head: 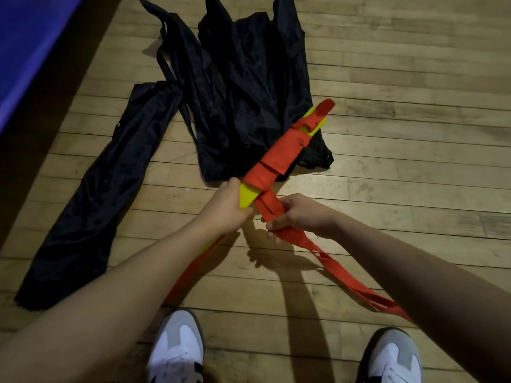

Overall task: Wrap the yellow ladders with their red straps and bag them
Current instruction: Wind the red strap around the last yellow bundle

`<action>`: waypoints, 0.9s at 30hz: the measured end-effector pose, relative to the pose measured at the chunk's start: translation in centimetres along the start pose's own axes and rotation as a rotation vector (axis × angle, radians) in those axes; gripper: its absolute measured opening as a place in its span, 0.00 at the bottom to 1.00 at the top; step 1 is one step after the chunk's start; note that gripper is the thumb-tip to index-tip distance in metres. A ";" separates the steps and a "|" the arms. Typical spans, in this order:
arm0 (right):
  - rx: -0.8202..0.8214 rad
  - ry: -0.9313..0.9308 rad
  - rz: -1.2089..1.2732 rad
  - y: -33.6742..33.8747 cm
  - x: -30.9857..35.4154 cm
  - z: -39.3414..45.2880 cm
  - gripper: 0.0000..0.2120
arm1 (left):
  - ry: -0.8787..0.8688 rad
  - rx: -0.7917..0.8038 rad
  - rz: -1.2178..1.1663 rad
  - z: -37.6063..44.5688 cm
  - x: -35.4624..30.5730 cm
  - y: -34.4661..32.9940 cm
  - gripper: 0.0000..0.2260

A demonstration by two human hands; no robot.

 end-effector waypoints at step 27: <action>-0.101 0.113 -0.084 0.5 0.8 -0.2 0.11 | -0.165 -0.016 0.009 -2.3 -0.7 -1.7 0.10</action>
Point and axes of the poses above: each hand's wrist, its own z-axis towards the middle knuckle, its own y-axis out of the back of the hand, x = y × z, the point moved 9 cm from there along z, towards the middle knuckle, and after that the axes turned 6 degrees about z, right-handed, at the moved point
